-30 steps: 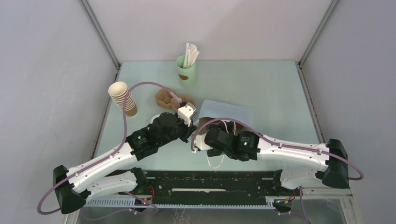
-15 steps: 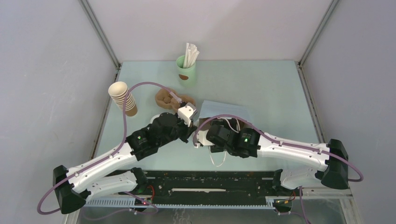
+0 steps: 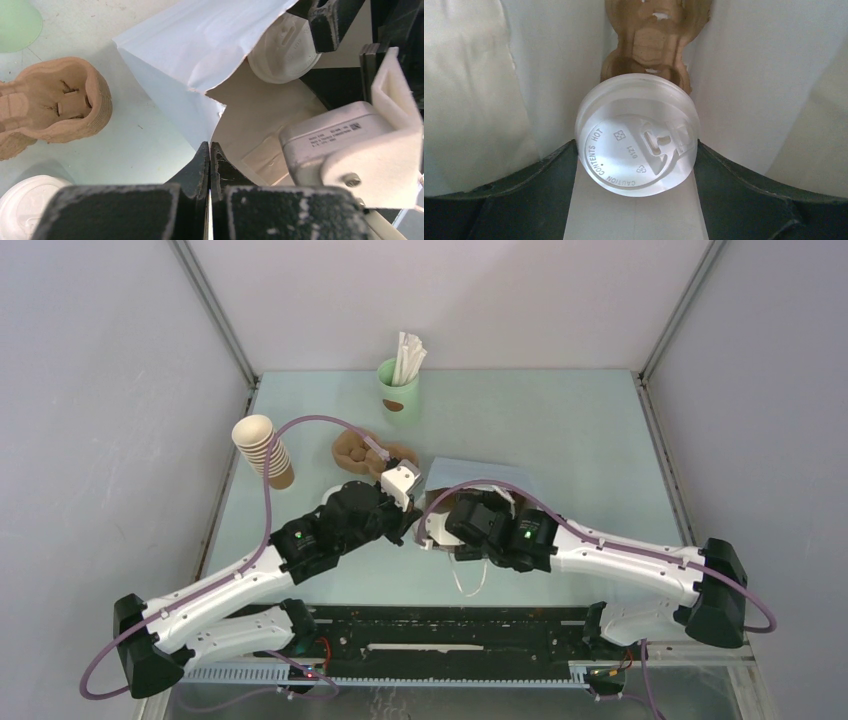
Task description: Pack the takeout coffee
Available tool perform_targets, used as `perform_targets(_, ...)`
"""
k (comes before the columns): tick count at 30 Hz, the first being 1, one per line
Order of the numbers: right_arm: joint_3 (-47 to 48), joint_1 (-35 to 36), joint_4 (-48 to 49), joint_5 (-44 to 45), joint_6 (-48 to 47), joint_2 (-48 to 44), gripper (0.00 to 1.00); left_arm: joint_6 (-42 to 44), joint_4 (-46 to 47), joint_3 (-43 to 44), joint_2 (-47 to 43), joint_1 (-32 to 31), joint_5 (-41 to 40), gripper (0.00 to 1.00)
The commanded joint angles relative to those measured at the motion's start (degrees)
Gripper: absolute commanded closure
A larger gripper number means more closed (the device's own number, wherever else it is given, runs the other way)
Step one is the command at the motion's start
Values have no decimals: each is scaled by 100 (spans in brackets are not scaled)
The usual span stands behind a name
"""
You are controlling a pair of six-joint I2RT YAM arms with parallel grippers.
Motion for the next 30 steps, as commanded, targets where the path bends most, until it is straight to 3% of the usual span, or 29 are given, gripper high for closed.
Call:
perform_targets(1,-131,-113,191,124,28,78,26,114,240,-43,-61,-23,24,100)
perform_targets(12,-284,-228,1019,506,-325,349,26,106,234,-53,-78,-23,74,100)
perform_targets(30,-409,-373,980,588,-254,-17,25,-413,112,385,-53,-4,415,100)
